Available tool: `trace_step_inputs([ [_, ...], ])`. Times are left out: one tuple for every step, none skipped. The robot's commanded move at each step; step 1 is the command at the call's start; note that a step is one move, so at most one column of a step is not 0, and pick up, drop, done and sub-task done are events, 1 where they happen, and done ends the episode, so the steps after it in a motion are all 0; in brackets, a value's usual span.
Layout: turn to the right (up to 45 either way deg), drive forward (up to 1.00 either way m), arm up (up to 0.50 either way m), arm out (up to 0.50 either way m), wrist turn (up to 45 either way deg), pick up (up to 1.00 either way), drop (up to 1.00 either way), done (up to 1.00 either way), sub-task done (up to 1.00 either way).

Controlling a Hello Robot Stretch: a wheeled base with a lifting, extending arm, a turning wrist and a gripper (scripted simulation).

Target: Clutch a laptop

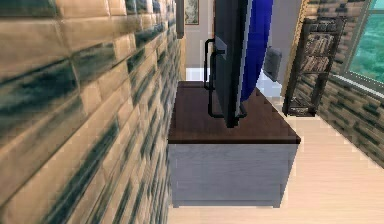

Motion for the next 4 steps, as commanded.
trace_step_inputs([
  [0.0,0.0,0.5,0.0,0.0,0.0,0.0,0.0,0.0],
  [0.0,0.0,0.34,0.0,0.0,0.0,0.0,0.0,0.0],
  [0.0,0.0,0.0,0.34,0.0,0.0,0.0,0.0,0.0],
  [0.0,0.0,0.0,0.0,45.0,0.0,0.0,0.0,0.0],
])
